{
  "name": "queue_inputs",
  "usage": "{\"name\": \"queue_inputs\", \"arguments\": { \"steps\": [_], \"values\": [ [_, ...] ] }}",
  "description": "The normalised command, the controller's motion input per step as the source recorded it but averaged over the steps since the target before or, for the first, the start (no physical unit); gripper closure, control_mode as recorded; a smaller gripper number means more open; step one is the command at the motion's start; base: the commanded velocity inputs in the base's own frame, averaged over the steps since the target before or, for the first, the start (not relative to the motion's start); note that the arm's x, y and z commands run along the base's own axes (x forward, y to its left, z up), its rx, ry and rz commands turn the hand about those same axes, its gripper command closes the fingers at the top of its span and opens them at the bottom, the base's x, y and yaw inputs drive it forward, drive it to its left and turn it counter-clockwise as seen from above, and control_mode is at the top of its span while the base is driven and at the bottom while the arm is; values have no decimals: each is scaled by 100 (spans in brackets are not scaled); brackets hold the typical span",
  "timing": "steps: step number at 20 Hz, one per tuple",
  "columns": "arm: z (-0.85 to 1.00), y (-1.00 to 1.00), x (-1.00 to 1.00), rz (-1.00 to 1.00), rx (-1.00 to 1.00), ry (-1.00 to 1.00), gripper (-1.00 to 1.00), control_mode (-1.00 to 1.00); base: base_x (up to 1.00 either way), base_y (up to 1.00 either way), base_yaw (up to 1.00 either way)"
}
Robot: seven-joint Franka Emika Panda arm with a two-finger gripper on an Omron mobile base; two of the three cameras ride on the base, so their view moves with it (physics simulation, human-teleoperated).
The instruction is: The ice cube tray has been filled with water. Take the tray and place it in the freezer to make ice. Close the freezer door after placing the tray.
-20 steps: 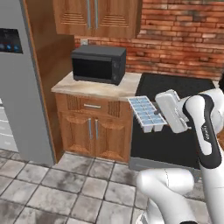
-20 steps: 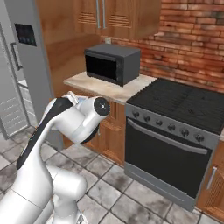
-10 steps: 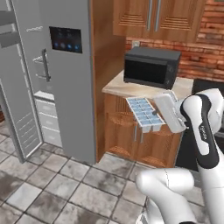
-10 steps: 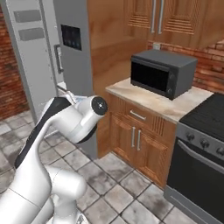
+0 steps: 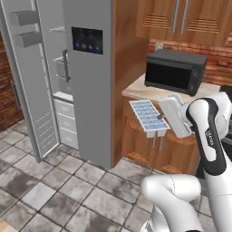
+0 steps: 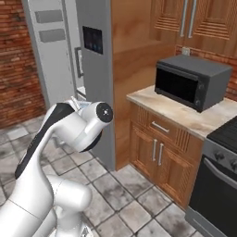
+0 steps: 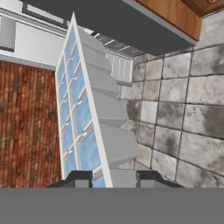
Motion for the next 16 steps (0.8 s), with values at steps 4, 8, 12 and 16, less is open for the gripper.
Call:
{"name": "queue_inputs", "arguments": {
  "steps": [4,8,12,16],
  "values": [
    [0,0,0,0,0,0,100,100,69,63,14],
    [0,0,0,0,0,0,100,100,91,67,23],
    [0,0,0,0,0,0,100,100,94,60,27],
    [0,0,0,0,0,0,100,100,94,47,27]
  ]
}}
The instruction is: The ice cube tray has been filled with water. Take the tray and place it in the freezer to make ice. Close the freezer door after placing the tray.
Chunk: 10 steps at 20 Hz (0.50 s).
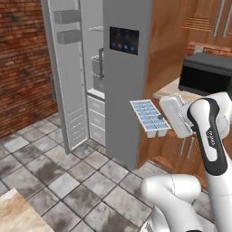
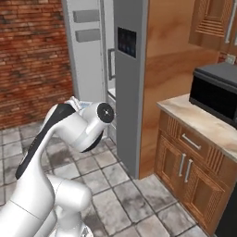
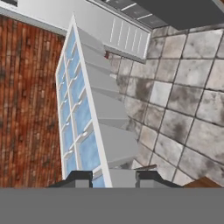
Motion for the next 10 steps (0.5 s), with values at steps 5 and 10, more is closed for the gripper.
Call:
{"name": "queue_inputs", "arguments": {
  "steps": [5,10],
  "values": [
    [0,0,0,0,0,0,100,100,91,30,21],
    [0,0,0,0,0,0,100,100,98,26,17]
  ]
}}
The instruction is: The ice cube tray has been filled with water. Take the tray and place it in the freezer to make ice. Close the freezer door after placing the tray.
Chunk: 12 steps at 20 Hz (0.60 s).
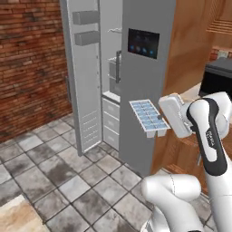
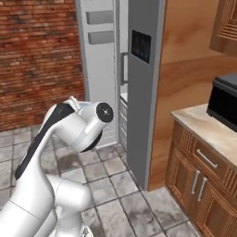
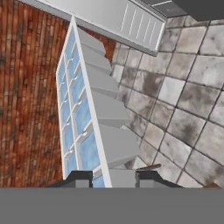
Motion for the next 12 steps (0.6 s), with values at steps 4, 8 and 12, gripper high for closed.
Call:
{"name": "queue_inputs", "arguments": {
  "steps": [4,8,12],
  "values": [
    [0,0,0,0,0,0,100,100,100,21,15],
    [0,0,0,0,0,0,100,100,99,13,7],
    [0,0,0,0,0,0,100,100,79,4,0]
  ]
}}
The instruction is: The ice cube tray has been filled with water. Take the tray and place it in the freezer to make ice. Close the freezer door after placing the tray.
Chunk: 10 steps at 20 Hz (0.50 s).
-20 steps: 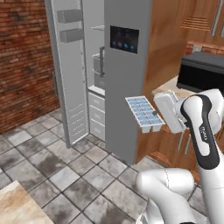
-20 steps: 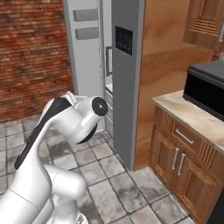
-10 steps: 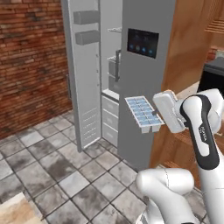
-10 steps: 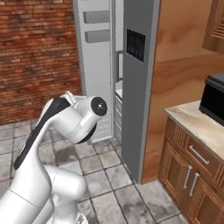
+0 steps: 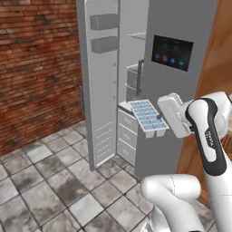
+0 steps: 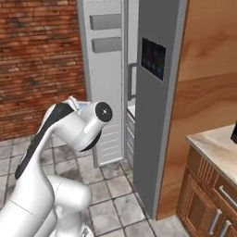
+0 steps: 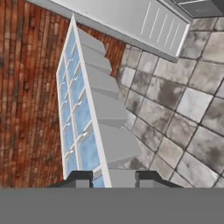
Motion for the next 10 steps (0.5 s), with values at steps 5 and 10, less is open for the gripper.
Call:
{"name": "queue_inputs", "arguments": {
  "steps": [5,10],
  "values": [
    [0,0,0,0,0,0,100,100,66,5,-4],
    [0,0,0,0,0,0,100,100,49,5,-14]
  ]
}}
